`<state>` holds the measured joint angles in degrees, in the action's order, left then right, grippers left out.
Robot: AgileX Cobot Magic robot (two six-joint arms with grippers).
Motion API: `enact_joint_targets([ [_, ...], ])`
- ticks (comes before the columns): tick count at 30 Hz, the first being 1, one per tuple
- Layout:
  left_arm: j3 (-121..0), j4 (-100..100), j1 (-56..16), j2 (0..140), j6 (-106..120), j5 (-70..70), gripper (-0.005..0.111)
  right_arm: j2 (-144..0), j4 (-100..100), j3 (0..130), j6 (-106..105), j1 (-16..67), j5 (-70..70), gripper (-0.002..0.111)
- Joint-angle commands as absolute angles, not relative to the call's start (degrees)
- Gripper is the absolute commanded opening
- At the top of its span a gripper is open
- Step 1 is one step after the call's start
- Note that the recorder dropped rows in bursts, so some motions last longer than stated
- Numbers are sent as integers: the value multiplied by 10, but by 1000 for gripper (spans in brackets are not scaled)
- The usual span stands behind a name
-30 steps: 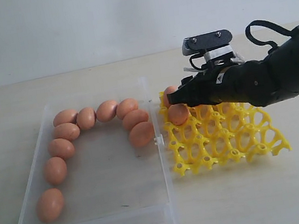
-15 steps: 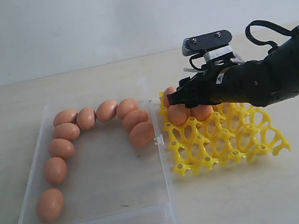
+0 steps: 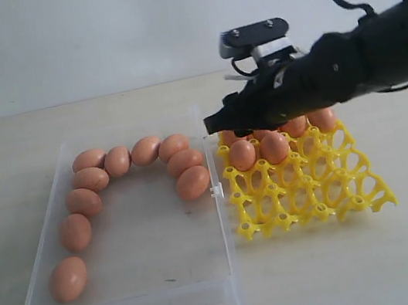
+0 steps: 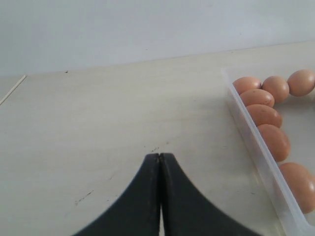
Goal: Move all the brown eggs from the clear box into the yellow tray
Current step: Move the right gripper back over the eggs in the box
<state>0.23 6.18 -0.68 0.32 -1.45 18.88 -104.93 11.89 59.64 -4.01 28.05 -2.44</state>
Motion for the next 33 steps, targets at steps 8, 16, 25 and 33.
enact_joint_targets([
  [8, 0, 60, -6, 0, -17, 181, 0, -1071, 143, 832, -145, 391, -395, 35],
  [16, 0, 60, -6, 0, -17, 181, 0, -1171, 171, 964, -121, 434, -471, 54],
  [25, 0, 60, -6, 0, -17, 181, 0, -1260, 173, 1076, -72, 440, -466, 55],
  [33, 0, 60, -6, 0, -17, 181, 0, -1307, 31, 1124, 44, 428, -513, 55],
])
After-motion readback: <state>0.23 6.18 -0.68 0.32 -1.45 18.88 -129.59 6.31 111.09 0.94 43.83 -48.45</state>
